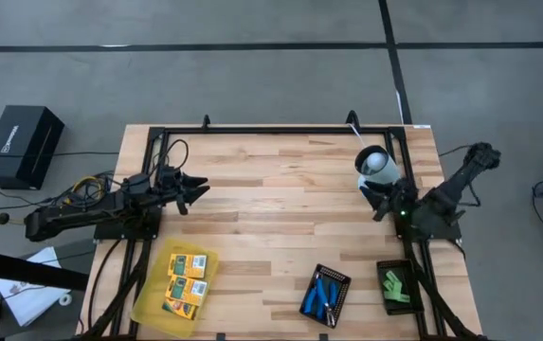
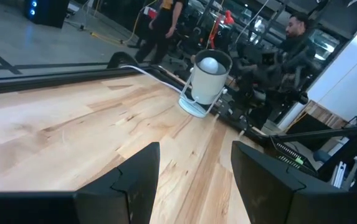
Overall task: Pick & Place School Supplies
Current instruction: Return to Home Position
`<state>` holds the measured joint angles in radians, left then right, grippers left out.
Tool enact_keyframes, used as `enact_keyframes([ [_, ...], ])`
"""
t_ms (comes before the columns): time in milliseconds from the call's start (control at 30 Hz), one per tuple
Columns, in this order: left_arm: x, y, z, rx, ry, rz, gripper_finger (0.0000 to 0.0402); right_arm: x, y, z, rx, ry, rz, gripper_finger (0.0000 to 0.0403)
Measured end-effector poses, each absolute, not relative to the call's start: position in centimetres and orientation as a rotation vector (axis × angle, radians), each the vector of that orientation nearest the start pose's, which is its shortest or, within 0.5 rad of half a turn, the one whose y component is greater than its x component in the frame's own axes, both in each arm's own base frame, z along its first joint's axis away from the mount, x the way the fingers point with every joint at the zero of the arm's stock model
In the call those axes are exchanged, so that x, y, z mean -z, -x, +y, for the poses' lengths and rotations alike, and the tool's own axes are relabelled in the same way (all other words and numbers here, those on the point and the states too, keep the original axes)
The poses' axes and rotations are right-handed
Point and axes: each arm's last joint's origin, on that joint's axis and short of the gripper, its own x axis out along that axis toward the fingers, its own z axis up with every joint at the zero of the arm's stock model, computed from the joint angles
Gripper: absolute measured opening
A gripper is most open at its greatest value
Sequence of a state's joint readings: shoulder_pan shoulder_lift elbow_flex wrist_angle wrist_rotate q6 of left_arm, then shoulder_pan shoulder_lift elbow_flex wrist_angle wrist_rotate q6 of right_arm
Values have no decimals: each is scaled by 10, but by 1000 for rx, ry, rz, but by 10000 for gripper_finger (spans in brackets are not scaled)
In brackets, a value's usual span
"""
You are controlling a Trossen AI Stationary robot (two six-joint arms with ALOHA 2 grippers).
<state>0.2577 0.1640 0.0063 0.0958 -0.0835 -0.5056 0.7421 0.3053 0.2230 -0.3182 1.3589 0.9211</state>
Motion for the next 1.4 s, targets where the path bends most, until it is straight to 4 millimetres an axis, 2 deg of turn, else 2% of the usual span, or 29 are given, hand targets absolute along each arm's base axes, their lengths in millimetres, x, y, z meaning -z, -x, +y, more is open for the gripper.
enact_keyframes([
  [167, -161, -104, 30, -351, 506, -20, 192, -166, -88, 28, 488, -572, -118, 178],
  [433, -160, -105, 30, -357, 507, -11, 192, -187, -93, 15, -36, -469, -216, 176],
  [533, -160, -105, 30, -356, 507, -12, 192, -181, -96, 11, -170, -441, -125, 176],
  [700, -161, -105, 30, -355, 506, -18, 192, -168, -97, 6, -141, -477, 2, 177],
  [867, -161, -105, 30, -354, 507, -18, 192, -168, -97, 4, -110, -283, -17, 178],
  [933, -161, -105, 30, -354, 507, -17, 192, -168, -97, 2, -97, -256, -20, 178],
  [1400, -161, -105, 30, -351, 507, -17, 192, -166, -99, -1, -57, -295, -1, 180],
])
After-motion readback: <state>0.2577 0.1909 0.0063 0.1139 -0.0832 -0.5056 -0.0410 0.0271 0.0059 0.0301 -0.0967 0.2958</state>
